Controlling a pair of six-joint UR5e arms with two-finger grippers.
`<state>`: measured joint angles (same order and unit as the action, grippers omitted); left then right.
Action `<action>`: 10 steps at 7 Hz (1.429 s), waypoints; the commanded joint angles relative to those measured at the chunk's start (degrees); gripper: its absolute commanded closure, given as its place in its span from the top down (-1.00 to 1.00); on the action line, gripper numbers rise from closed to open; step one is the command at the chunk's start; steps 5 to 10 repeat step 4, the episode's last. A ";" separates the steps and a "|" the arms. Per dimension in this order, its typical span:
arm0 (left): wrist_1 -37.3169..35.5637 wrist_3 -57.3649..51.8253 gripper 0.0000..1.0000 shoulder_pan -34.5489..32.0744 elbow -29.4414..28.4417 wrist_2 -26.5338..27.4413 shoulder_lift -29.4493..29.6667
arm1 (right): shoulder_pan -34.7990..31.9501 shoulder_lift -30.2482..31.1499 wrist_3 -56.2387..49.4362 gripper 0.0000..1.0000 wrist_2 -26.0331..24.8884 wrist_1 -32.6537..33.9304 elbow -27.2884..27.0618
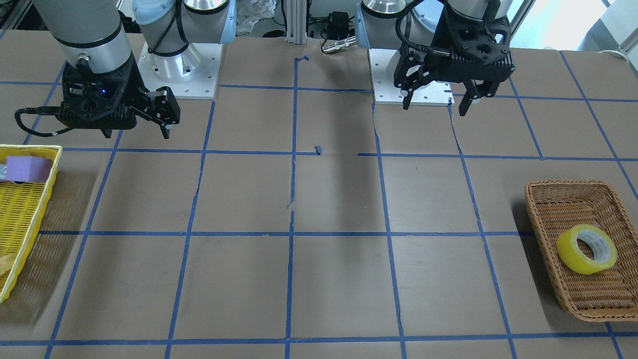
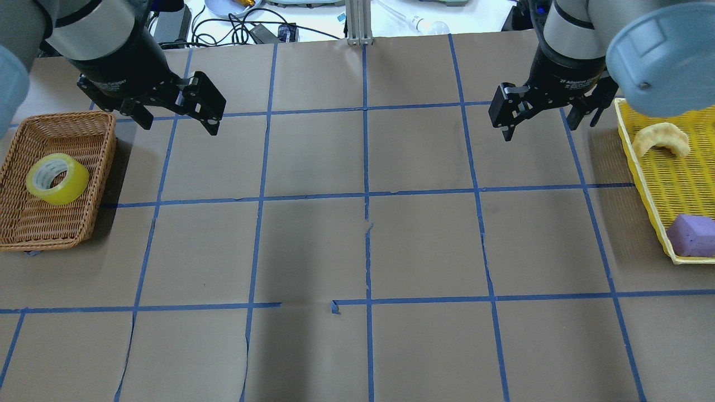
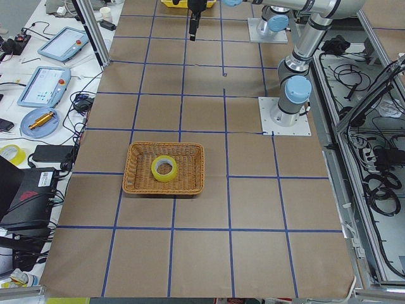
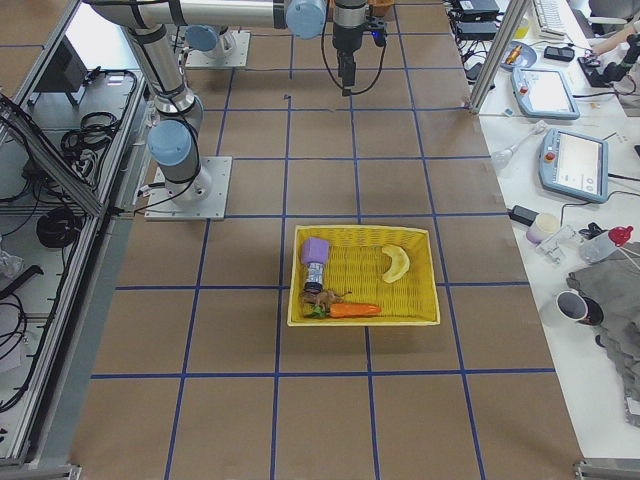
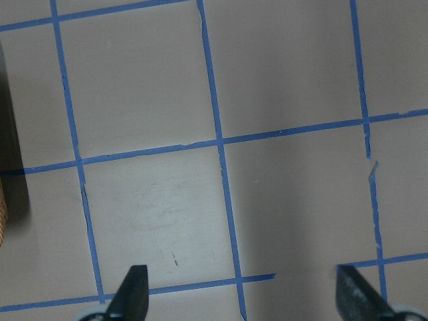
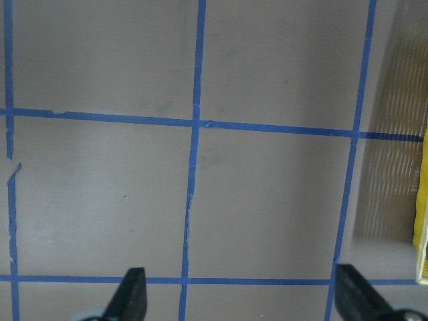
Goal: Transfer tape with both arms
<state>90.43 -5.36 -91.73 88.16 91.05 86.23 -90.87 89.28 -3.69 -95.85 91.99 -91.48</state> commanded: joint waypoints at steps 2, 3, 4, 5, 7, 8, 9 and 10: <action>0.19 0.35 1.00 -0.02 -0.09 3.49 -0.01 | -0.01 -0.07 0.00 1.00 -0.13 -0.32 -0.10; 0.19 0.35 1.00 -0.02 0.00 3.34 -0.01 | -0.01 -0.07 0.00 1.00 -0.13 -1.01 -0.71; 0.19 0.35 1.00 -0.02 0.00 3.17 -0.01 | 0.17 -0.07 0.00 1.00 -0.30 -0.93 -1.41; 0.19 0.35 1.00 -0.02 0.00 3.17 -0.01 | 0.17 -0.07 0.00 1.00 -0.30 -0.93 -1.41; 0.19 0.35 1.00 -0.02 0.00 3.17 -0.01 | 0.17 -0.07 0.00 1.00 -0.30 -0.93 -1.41; 0.19 0.35 1.00 -0.02 0.00 3.17 -0.01 | 0.17 -0.07 0.00 1.00 -0.30 -0.93 -1.41; 0.19 0.35 1.00 -0.02 0.00 3.17 -0.01 | 0.17 -0.07 0.00 1.00 -0.30 -0.93 -1.41; 0.19 0.35 1.00 -0.02 0.00 3.17 -0.01 | 0.17 -0.07 0.00 1.00 -0.30 -0.93 -1.41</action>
